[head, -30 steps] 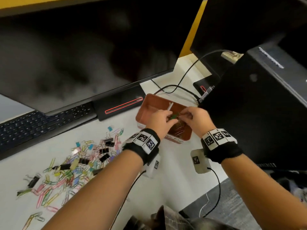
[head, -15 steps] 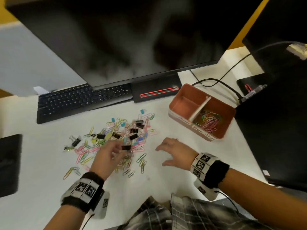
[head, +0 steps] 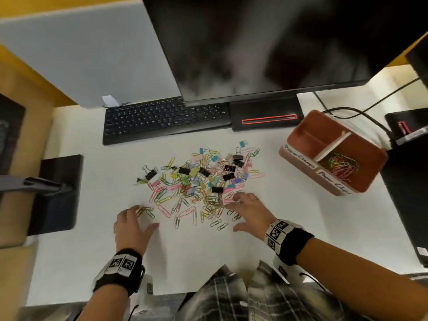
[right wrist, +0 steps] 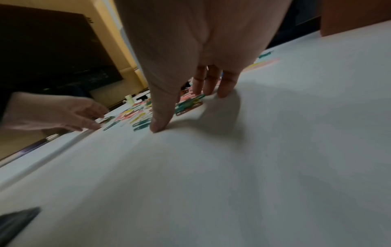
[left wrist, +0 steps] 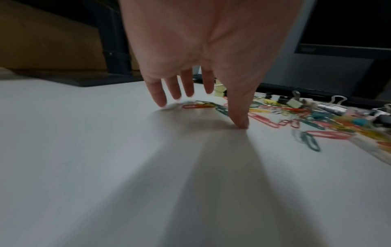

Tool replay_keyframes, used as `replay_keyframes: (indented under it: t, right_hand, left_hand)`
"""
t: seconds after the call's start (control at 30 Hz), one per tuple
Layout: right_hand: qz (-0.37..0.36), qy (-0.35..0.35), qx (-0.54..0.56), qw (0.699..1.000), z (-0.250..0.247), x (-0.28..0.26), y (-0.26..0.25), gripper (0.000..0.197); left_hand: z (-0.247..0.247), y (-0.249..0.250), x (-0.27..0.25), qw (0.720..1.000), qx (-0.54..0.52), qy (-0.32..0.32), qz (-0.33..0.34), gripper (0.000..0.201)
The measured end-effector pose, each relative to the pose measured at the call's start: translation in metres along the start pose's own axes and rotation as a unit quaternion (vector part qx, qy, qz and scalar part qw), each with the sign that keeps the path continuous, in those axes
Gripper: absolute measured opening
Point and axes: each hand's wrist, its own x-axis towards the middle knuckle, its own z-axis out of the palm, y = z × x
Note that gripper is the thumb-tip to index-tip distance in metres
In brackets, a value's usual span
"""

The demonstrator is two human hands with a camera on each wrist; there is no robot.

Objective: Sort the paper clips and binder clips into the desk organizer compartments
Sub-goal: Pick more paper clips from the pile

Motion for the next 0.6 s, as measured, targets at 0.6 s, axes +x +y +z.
replay_keyframes:
  t: [0.6]
  right_hand:
    - [0.152,0.087,0.112,0.978,-0.019,0.044,-0.014,0.015]
  left_hand:
    - [-0.011,-0.005,0.048,0.987,-0.067,-0.093,0.109,0.010]
